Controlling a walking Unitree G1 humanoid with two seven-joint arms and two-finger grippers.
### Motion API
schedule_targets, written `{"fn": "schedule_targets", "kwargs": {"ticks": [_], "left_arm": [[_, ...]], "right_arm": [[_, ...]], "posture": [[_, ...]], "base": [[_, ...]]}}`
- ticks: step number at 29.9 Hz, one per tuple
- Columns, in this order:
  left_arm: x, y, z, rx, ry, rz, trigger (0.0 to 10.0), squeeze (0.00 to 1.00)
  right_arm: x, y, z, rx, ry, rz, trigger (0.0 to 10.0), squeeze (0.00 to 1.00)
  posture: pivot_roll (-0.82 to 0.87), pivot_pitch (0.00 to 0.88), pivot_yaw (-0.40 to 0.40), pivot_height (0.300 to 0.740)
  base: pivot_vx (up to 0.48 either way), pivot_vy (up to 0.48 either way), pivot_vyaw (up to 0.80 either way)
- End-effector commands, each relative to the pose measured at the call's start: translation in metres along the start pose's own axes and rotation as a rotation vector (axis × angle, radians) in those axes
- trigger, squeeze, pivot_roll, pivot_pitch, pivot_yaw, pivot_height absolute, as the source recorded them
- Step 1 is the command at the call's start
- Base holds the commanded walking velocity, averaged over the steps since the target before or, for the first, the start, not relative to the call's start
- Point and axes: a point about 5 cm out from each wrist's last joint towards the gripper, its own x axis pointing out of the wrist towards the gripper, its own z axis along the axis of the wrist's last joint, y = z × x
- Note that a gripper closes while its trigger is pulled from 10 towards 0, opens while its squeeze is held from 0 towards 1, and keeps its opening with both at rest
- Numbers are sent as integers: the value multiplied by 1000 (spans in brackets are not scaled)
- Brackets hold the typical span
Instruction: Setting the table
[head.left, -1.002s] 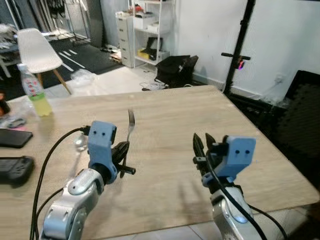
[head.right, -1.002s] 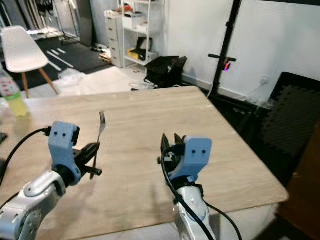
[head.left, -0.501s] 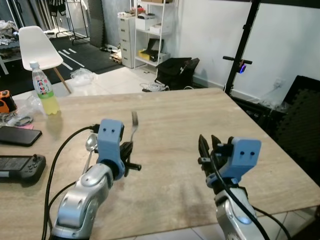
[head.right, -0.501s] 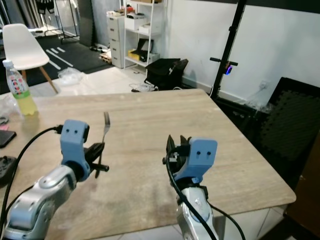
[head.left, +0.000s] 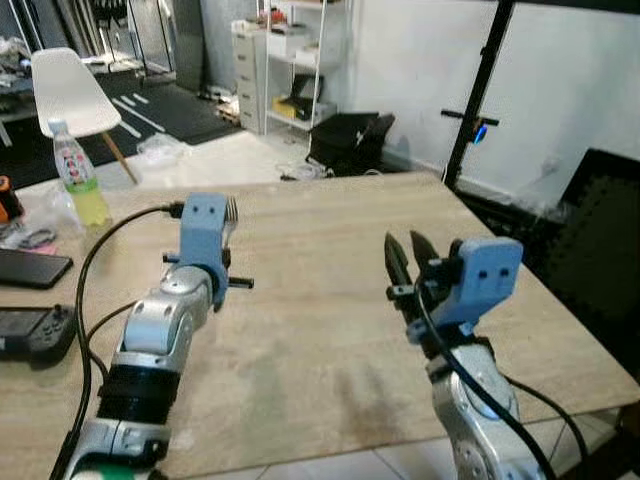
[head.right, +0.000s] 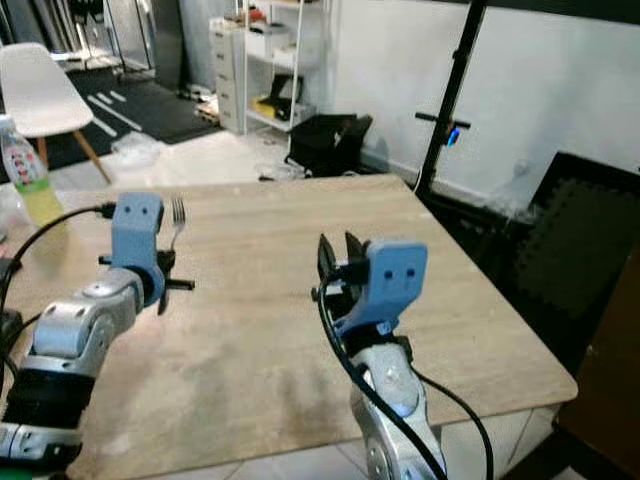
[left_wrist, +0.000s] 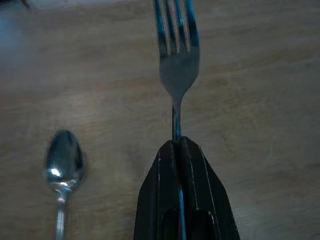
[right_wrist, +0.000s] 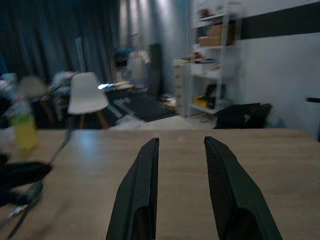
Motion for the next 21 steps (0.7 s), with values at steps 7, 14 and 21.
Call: {"fn": "schedule_targets", "kwargs": {"ticks": [7,14,21], "left_arm": [[6,16,-17,-74,127,54,10000,0],[1,37,-22,-16,193,52,10000,0],[-7,56,-23,-45,246,60,10000,0]], "right_arm": [[6,18,9,4,23,239,10000,0],[17,38,1,68,141,375,10000,0],[18,48,-15,119,359,477,10000,0]], "posture": [[113,119,38,740],[156,145,23,740],[187,158,-5,740]], "base": [[0,0,0],[0,0,0],[0,0,0]]}}
